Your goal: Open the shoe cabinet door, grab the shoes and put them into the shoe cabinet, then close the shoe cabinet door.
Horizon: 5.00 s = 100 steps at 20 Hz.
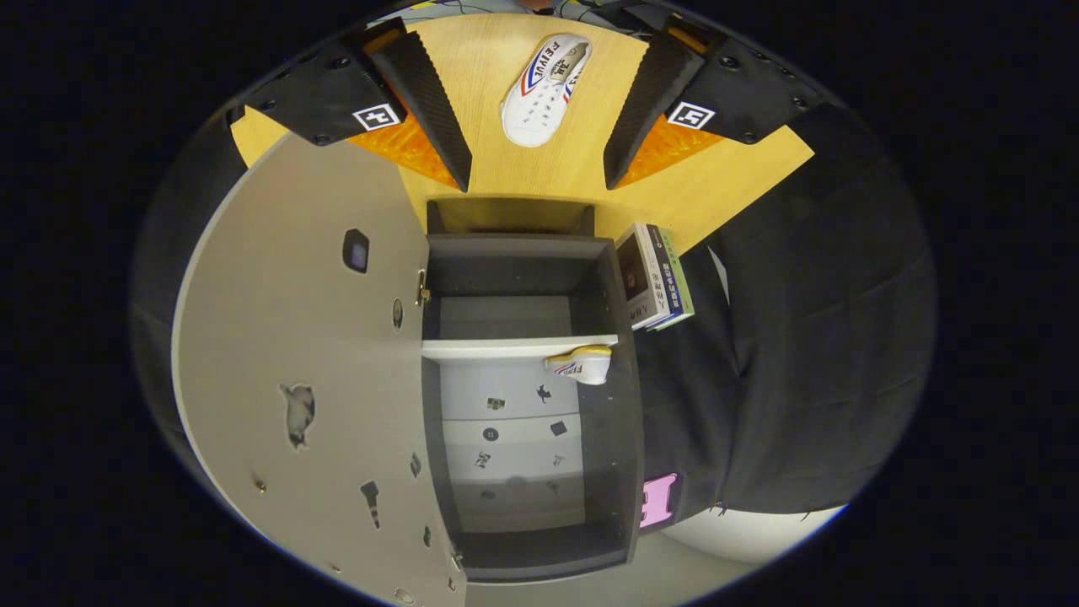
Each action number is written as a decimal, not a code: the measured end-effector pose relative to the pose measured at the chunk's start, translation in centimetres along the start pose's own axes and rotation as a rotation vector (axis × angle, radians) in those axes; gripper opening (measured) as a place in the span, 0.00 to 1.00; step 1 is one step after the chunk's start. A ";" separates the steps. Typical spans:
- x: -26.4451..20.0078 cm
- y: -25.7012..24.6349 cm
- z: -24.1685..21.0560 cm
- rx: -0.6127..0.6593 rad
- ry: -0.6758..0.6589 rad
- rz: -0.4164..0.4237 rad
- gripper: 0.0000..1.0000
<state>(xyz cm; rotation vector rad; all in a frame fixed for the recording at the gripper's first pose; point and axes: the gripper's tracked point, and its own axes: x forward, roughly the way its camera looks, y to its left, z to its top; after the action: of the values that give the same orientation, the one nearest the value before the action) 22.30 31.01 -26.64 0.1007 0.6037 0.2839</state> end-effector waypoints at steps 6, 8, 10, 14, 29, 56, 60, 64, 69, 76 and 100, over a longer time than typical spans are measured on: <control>4.5 1.8 -6.3 0.027 0.170 0.043 0.99; 5.6 2.3 -8.3 0.038 0.226 0.052 0.99; 6.4 2.7 -10.1 0.043 0.284 0.068 0.99; 7.7 3.2 -13.0 0.028 0.359 0.082 0.99; 10.4 3.6 -21.2 0.077 0.634 0.025 0.61; 10.7 4.5 -6.4 0.312 0.257 0.185 0.02; 10.7 5.0 -1.0 0.349 0.171 0.223 0.02; 10.7 5.1 4.3 0.345 0.081 0.254 0.01; 11.3 4.7 10.9 0.336 -0.029 0.266 0.02; 14.4 2.5 18.2 0.319 -0.156 0.227 0.01; 33.0 -2.8 30.1 0.204 -0.206 0.062 0.01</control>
<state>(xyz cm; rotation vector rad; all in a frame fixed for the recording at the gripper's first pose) 66.15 37.70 -20.43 0.3415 0.4234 0.2676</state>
